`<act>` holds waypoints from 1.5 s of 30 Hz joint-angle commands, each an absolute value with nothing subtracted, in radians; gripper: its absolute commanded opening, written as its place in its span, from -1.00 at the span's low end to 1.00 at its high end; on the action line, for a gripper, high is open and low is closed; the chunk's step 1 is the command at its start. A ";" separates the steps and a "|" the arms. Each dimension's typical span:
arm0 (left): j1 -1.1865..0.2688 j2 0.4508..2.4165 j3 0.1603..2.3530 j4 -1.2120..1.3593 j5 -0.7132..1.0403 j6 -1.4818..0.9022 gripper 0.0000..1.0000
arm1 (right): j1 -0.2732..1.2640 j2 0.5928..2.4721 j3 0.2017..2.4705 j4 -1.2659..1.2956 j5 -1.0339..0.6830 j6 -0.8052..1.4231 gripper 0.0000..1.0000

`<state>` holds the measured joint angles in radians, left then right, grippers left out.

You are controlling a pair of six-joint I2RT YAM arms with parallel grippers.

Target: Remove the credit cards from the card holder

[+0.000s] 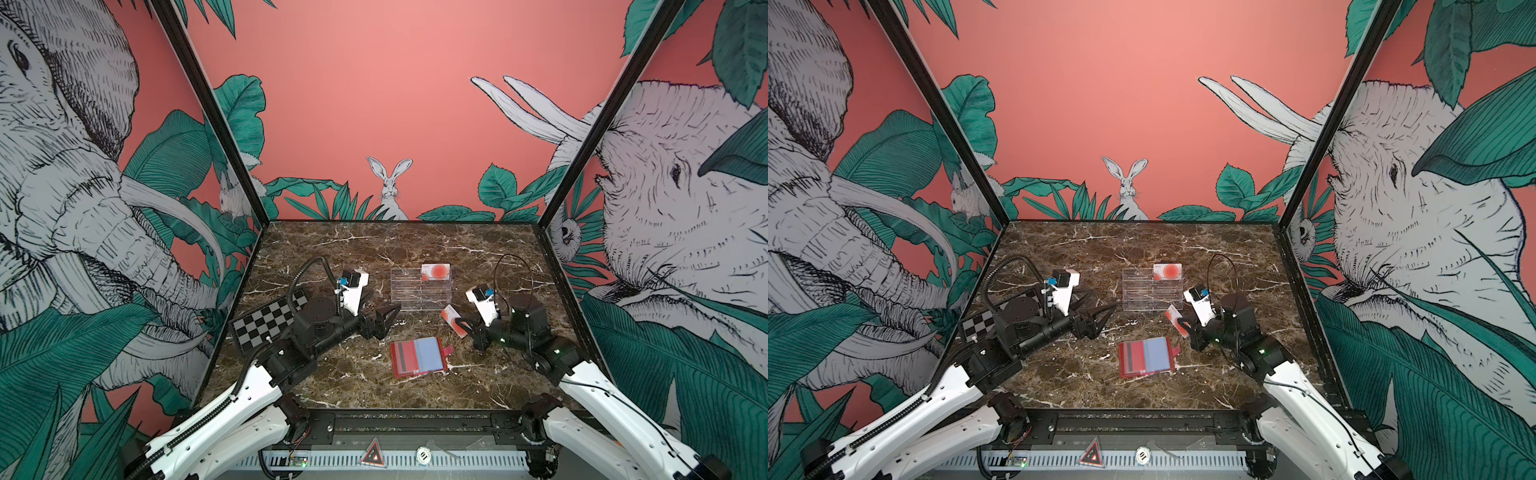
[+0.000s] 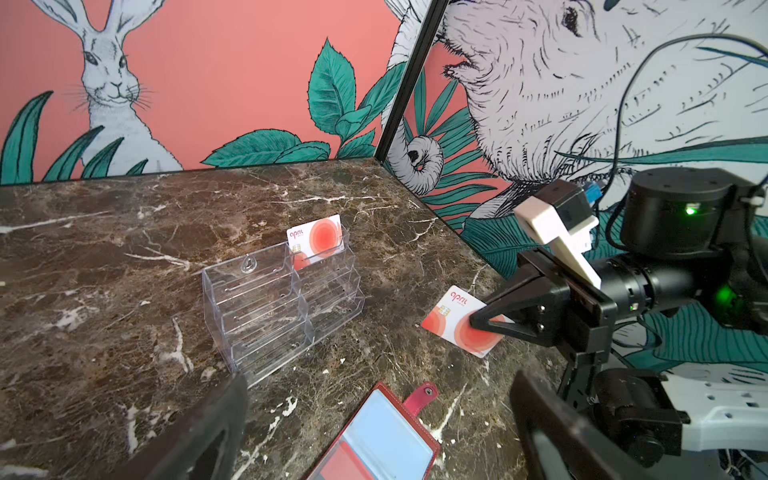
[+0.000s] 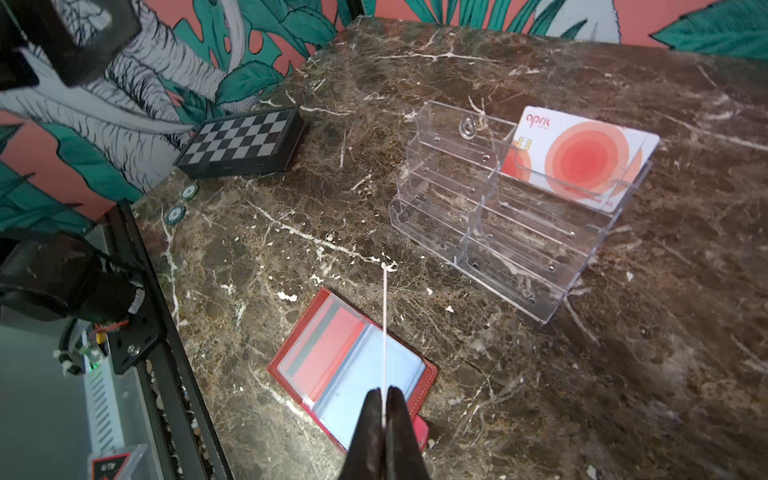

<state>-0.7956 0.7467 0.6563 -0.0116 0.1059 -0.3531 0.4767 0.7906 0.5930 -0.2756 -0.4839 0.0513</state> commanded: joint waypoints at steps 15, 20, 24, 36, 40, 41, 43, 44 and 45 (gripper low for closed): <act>-0.792 0.741 0.640 -0.088 0.162 -0.182 0.98 | 0.426 1.035 0.840 -0.496 -0.679 -0.592 -1.00; -0.792 0.741 0.644 -0.111 0.160 -0.149 0.98 | 0.386 1.110 0.912 -0.564 -0.757 -0.723 -1.00; -0.792 0.743 0.649 -0.125 0.161 -0.138 0.98 | 0.361 1.189 0.978 -0.640 -0.788 -0.850 -1.00; -0.793 0.800 0.623 -0.083 0.159 -0.150 0.98 | 0.276 1.532 1.282 -0.791 -0.822 -1.124 -1.00; -0.792 0.830 0.611 -0.038 0.139 -0.161 0.98 | 0.259 1.672 1.432 -0.868 -0.826 -1.214 -1.00; -0.792 0.837 0.608 -0.028 0.115 -0.169 0.98 | 0.254 1.711 1.477 -0.896 -0.823 -1.235 -1.00; -0.792 0.852 0.609 -0.023 0.079 -0.175 0.98 | 0.250 1.784 1.563 -0.956 -0.813 -1.274 -1.00; -0.792 0.862 0.608 -0.014 0.071 -0.175 0.98 | 0.246 1.818 1.603 -0.984 -0.807 -1.291 -1.00; -0.792 0.871 0.610 -0.010 0.064 -0.177 0.98 | 0.243 1.855 1.642 -1.001 -0.804 -1.307 -1.00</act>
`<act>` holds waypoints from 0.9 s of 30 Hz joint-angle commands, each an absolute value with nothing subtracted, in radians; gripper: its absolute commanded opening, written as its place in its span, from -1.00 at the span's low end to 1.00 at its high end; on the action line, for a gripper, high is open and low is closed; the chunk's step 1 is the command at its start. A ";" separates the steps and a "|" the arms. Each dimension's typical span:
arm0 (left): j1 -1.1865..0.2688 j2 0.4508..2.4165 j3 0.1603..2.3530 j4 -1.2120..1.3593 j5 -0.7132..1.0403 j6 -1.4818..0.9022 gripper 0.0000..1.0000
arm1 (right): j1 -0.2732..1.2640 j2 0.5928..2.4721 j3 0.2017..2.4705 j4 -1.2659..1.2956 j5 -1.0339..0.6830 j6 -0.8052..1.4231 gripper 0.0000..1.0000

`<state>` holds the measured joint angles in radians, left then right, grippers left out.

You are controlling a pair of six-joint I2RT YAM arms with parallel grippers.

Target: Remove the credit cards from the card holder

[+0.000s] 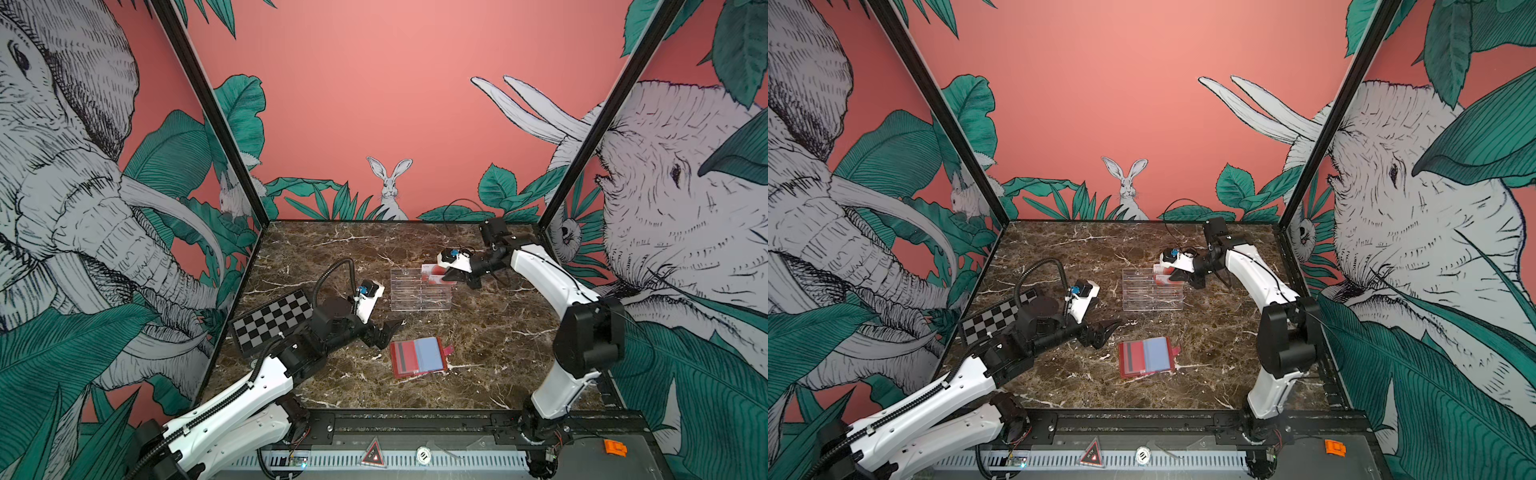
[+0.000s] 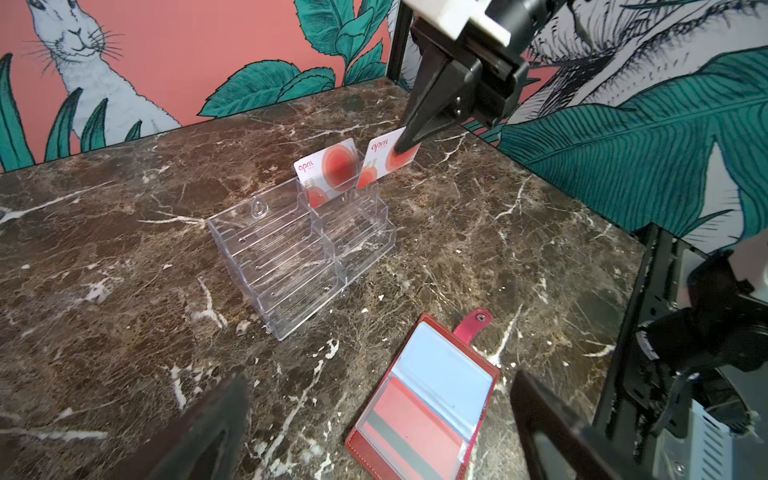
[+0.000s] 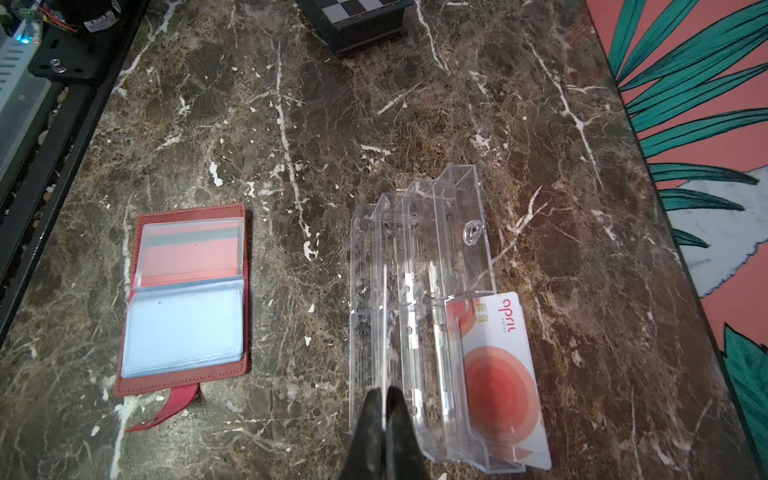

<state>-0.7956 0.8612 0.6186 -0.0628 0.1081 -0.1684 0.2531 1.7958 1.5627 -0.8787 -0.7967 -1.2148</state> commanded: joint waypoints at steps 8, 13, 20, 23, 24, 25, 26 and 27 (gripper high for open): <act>-0.790 0.930 0.611 0.037 0.034 -0.190 0.98 | 0.208 2.049 1.840 -1.023 -0.830 -1.355 -1.00; -0.790 0.983 0.626 0.055 0.021 -0.187 0.98 | 0.199 2.150 1.964 -1.076 -0.855 -1.387 -1.00; -0.790 1.051 0.650 0.070 0.031 -0.189 0.98 | 0.198 2.244 2.096 -1.148 -0.875 -1.427 -1.00; -0.788 1.063 0.652 0.073 0.035 -0.189 0.98 | 0.197 2.268 2.127 -1.177 -0.885 -1.440 -1.00; -0.789 1.065 0.653 0.075 0.035 -0.190 0.98 | 0.197 2.272 2.131 -1.184 -0.891 -1.445 -1.00; -0.789 1.066 0.652 0.077 0.035 -0.190 0.98 | 0.197 2.273 2.132 -1.184 -0.894 -1.449 -1.00; -0.790 1.067 0.651 0.080 0.034 -0.190 0.98 | 0.198 2.272 2.129 -1.182 -0.895 -1.452 -1.00; -0.788 1.069 0.650 0.083 0.035 -0.191 0.98 | 0.199 2.272 2.131 -1.180 -0.896 -1.453 -1.00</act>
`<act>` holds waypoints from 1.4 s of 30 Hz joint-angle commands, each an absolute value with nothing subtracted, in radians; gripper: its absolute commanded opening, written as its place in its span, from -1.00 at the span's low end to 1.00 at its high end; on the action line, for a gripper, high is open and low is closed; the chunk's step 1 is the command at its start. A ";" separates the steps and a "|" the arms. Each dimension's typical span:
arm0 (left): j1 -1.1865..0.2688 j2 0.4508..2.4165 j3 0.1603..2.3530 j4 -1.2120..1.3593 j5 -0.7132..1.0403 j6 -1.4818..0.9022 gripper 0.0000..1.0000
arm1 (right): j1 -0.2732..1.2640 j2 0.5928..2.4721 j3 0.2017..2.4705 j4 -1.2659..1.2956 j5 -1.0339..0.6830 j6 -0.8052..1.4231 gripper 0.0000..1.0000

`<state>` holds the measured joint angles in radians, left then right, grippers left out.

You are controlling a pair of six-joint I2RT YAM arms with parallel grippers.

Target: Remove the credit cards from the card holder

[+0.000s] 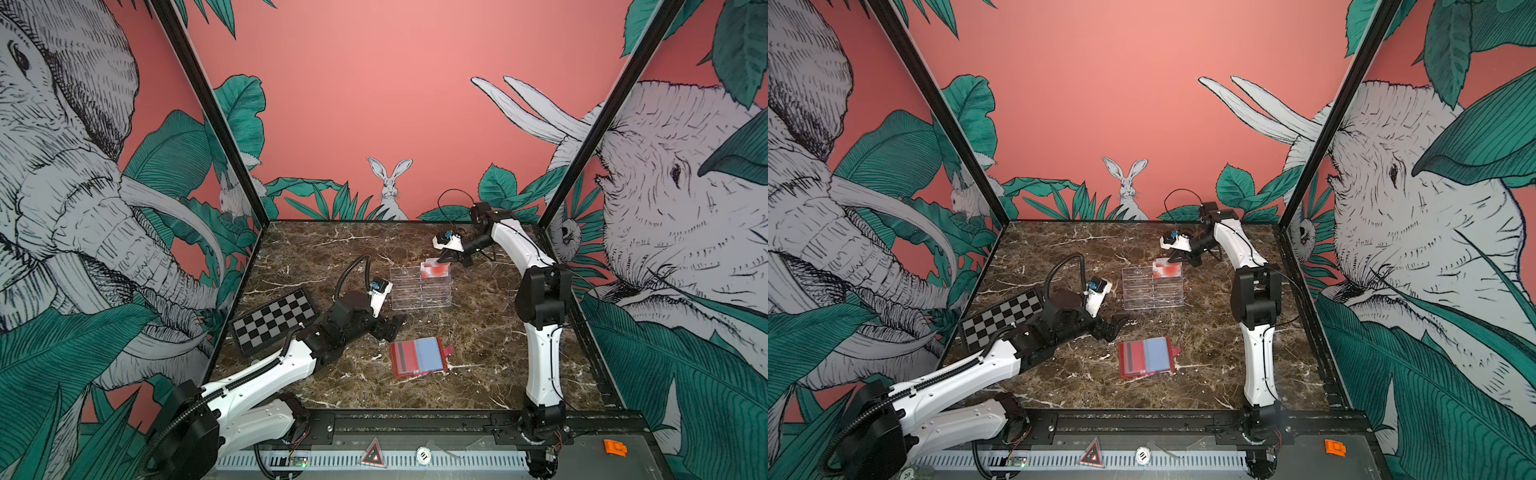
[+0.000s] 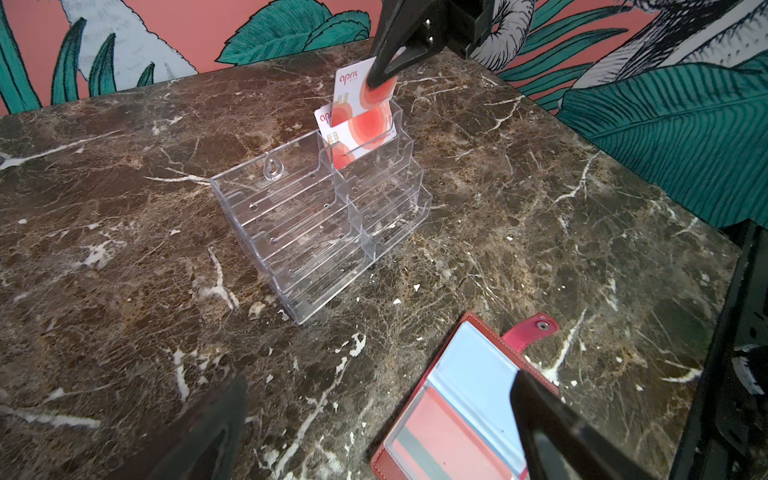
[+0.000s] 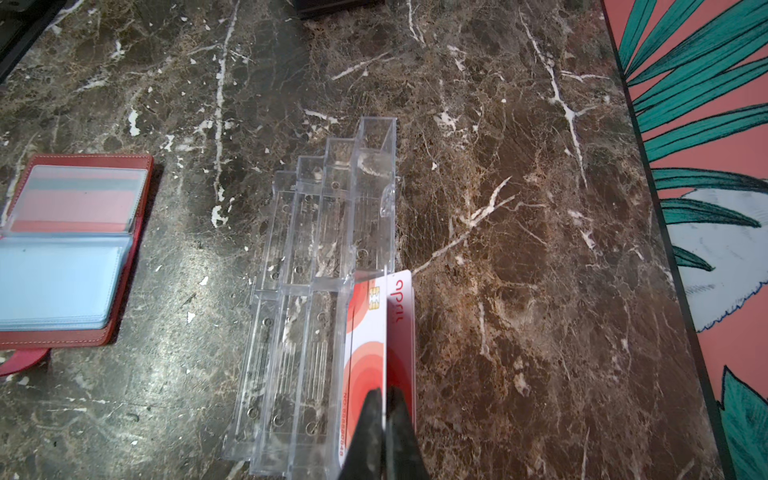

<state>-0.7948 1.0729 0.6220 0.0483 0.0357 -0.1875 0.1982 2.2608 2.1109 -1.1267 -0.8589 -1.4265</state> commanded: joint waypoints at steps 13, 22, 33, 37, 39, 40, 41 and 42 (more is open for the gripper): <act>-0.789 1.089 0.655 0.095 0.046 -0.202 0.98 | 0.211 2.295 2.153 -1.198 -0.886 -1.473 -1.00; -0.788 1.089 0.640 0.110 0.054 -0.218 0.98 | 0.227 2.329 2.198 -1.206 -0.888 -1.454 -1.00; -0.789 1.074 0.626 0.110 0.051 -0.220 0.98 | 0.232 2.342 2.196 -1.216 -0.873 -1.454 -1.00; -0.789 1.075 0.625 0.110 0.051 -0.222 0.98 | 0.232 2.344 2.195 -1.216 -0.873 -1.453 -1.00; -0.788 1.075 0.625 0.108 0.051 -0.222 0.98 | 0.233 2.344 2.192 -1.216 -0.867 -1.453 -1.00; -0.787 1.075 0.625 0.107 0.051 -0.222 0.98 | 0.233 2.344 2.190 -1.216 -0.863 -1.453 -1.00; -0.788 1.075 0.626 0.105 0.050 -0.224 0.98 | 0.233 2.344 2.190 -1.215 -0.858 -1.451 -1.00; -0.789 1.074 0.623 0.100 0.049 -0.226 0.98 | 0.233 2.344 2.187 -1.216 -0.853 -1.451 -1.00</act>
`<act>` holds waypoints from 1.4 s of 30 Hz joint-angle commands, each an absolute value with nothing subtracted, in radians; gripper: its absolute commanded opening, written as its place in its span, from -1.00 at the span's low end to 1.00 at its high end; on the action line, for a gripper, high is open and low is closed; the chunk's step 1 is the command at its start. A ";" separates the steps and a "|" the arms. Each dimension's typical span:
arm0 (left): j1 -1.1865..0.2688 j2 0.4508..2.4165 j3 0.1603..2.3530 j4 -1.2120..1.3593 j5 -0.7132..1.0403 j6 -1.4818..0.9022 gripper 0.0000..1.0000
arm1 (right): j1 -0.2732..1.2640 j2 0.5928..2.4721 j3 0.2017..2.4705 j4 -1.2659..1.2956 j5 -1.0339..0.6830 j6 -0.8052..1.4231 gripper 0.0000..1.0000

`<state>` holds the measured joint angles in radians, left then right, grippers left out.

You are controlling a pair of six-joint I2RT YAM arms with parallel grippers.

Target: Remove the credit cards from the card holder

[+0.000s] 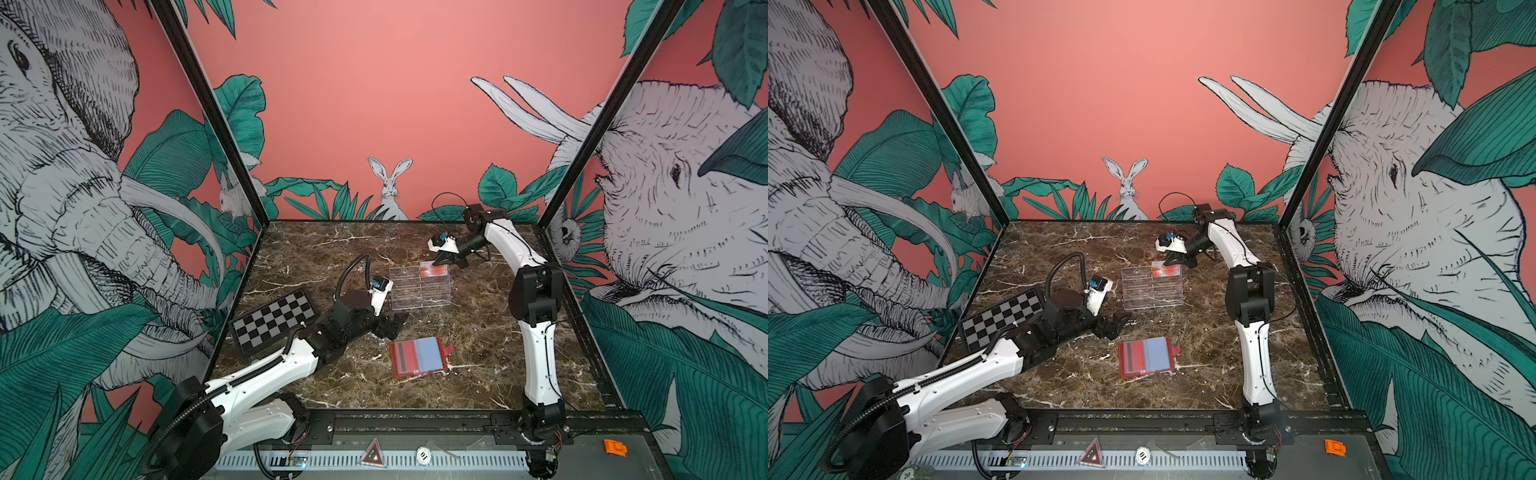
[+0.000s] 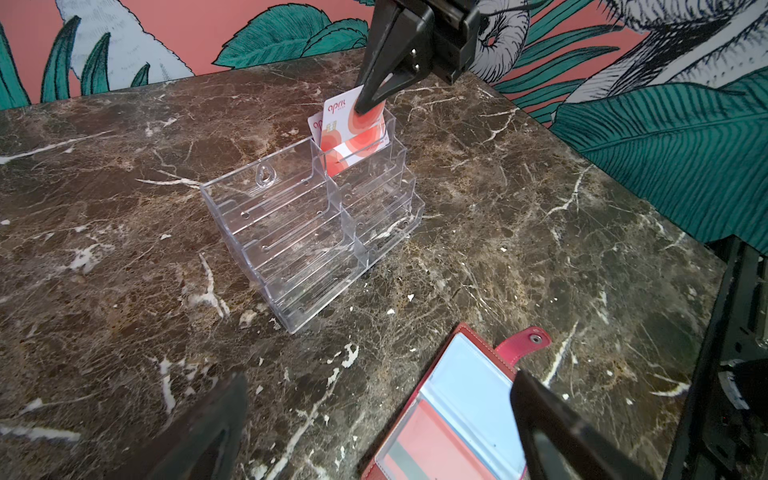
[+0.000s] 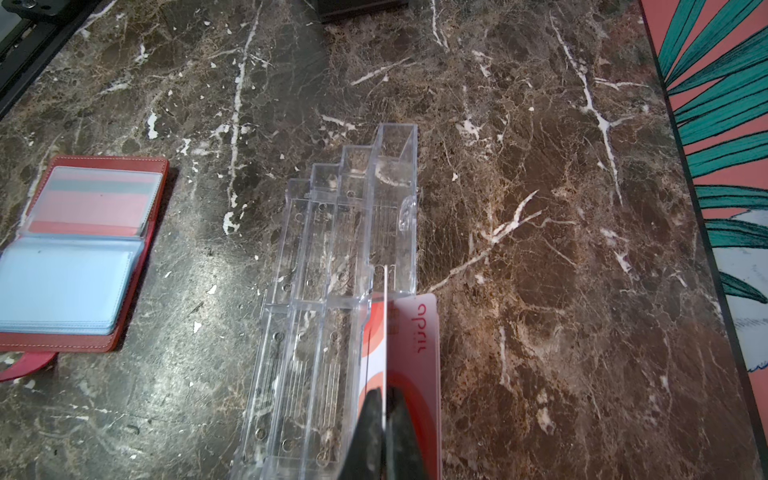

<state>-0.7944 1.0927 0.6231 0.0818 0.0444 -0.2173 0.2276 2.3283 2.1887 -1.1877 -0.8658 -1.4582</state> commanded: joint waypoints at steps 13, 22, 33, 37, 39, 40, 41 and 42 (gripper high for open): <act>-0.787 1.052 0.602 0.099 0.040 -0.244 0.98 | 0.238 2.322 2.184 -1.190 -0.850 -1.403 -0.71; -0.787 1.039 0.595 0.097 0.048 -0.269 0.98 | 0.244 2.256 2.141 -1.100 -0.824 -1.322 -0.56; -0.787 0.992 0.566 0.093 0.059 -0.333 0.98 | 0.245 2.002 1.926 -0.770 -0.804 -1.150 -0.04; -0.788 0.963 0.544 0.090 0.067 -0.377 0.98 | 0.243 1.877 1.789 -0.587 -0.769 -1.032 -0.02; -0.787 0.955 0.540 0.061 0.063 -0.411 0.98 | 0.244 1.792 1.677 -0.378 -0.705 -0.834 0.19; -0.788 0.954 0.543 0.042 0.062 -0.426 0.98 | 0.243 1.752 1.621 -0.254 -0.645 -0.693 0.31; -0.787 0.952 0.546 0.019 0.066 -0.443 0.98 | 0.240 1.704 1.560 -0.138 -0.574 -0.552 0.42; -0.787 0.949 0.546 0.006 0.072 -0.461 0.98 | 0.236 1.658 1.517 -0.070 -0.523 -0.434 0.51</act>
<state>-0.7929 0.9733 0.5579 0.0555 0.0586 -0.3939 0.2420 1.7481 1.5986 -0.4171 -0.6800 -0.8261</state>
